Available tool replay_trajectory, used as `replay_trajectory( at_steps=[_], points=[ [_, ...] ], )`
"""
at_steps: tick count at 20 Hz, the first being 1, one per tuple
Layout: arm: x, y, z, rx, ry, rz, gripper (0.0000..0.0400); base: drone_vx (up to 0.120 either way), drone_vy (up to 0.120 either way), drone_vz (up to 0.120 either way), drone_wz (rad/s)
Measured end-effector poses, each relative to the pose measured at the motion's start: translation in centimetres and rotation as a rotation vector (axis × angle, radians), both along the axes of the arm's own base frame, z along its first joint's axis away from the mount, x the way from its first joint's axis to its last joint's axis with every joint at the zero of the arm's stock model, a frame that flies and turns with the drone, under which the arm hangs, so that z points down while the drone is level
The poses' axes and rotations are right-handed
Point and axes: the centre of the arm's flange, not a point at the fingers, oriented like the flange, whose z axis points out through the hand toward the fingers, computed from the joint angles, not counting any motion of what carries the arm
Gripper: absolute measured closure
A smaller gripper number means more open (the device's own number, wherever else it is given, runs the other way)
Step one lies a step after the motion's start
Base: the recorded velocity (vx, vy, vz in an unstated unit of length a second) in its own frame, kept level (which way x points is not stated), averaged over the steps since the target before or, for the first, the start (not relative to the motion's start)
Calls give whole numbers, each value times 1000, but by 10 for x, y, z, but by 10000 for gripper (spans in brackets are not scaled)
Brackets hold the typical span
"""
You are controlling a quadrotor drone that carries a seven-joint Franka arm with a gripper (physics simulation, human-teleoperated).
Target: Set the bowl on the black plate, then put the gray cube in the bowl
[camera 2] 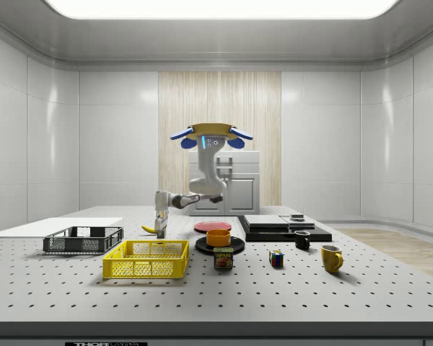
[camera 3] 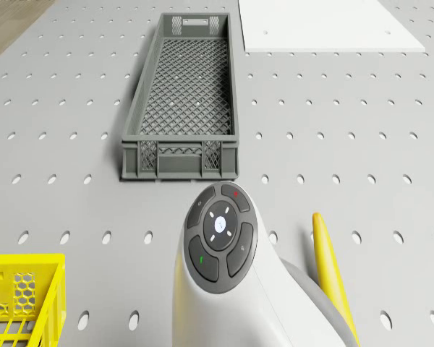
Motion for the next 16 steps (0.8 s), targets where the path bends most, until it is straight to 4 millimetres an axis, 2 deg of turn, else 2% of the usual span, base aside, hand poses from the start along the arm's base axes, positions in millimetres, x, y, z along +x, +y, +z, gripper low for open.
replay_trajectory(
  at_steps=[6, 10, 12, 16],
  points=[
    [0, 0, -6, 0, 0, 0, 150, 0, 0, 120, 0],
    [0, 0, -7, 0, 0, 0, 150, -100, 100, 110, 0],
    [0, 0, -8, 0, 0, 0, 150, -120, 120, 0, 0],
    [0, 0, -8, 0, 0, 0, 150, -110, 0, 0, 0]
  ],
)
